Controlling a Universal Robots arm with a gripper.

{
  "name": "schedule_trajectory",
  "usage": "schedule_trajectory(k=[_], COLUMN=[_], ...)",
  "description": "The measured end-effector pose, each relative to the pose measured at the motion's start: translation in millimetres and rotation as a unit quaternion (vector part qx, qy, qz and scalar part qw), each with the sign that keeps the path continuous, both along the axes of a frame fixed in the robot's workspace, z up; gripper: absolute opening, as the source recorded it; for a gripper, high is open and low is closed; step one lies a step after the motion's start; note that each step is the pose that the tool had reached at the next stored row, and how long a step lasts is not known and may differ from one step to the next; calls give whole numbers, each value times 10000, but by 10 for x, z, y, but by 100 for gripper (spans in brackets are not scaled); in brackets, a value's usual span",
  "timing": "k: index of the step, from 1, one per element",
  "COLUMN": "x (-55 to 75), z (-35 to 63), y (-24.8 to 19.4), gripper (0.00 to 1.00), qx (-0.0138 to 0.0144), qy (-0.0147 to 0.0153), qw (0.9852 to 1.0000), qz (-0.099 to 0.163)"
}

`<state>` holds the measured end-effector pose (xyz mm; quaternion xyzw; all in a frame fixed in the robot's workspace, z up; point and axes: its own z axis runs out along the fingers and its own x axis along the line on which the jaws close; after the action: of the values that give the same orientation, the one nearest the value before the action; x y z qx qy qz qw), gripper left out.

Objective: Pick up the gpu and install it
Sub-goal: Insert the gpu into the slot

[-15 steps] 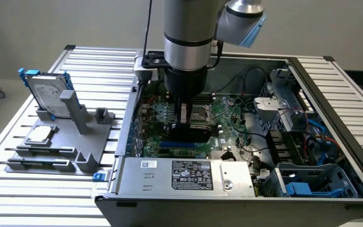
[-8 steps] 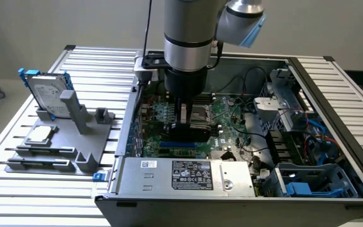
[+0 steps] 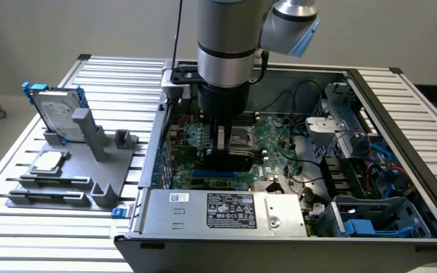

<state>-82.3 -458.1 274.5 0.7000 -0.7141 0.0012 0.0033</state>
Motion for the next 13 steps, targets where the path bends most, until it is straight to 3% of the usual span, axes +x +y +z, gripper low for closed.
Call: schedule_trajectory(k=[4,10,13], x=[0,11,17], z=[-15,-30,-36], y=[-14,-20,-27], gripper=[27,27,27], qx=[25,91,98], qy=[15,44,48], qw=[10000,9999,9999], qz=[14,53,70])
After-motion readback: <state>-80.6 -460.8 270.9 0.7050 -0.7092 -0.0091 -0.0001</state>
